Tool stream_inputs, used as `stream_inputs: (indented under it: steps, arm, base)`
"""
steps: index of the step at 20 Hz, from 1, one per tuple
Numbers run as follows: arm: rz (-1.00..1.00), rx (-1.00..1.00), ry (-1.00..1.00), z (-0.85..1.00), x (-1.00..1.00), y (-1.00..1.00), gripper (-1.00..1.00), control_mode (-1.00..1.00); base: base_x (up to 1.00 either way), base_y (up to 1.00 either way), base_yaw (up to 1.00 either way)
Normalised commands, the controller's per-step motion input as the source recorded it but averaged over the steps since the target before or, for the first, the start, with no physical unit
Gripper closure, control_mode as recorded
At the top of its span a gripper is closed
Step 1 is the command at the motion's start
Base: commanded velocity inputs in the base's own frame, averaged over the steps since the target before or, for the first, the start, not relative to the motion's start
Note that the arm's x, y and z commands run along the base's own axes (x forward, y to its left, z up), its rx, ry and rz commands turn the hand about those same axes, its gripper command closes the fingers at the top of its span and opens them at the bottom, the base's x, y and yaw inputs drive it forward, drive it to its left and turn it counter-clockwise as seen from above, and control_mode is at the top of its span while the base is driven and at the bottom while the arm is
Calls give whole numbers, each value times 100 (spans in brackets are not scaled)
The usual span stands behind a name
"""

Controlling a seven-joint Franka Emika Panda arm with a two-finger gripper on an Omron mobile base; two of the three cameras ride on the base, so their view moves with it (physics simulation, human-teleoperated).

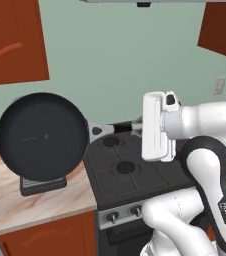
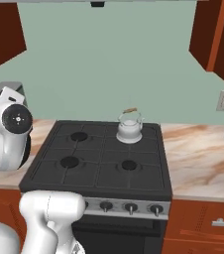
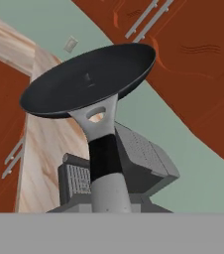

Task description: Pick the pan from the cabinet and place it on the stove. Then turn on the stove burner for the pan.

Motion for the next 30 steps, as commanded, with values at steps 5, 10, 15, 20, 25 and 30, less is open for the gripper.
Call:
stream_inputs:
  steps: [5,10,15,20,25,30]
  arm:
    - [0,0,0,0,0,0,100,100]
    - [0,0,0,0,0,0,100,100]
    - [0,0,0,0,0,-2,100,-100]
    - [0,0,0,0,0,-28,100,-100]
    - [-3,3,0,0,0,-44,100,-100]
    - [-7,5,4,-1,-1,-40,100,-100]
  base:
    - [5,24,1]
    - [1,12,0]
    - [0,0,0]
    - [0,0,0]
    - [0,0,0]
    - [0,0,0]
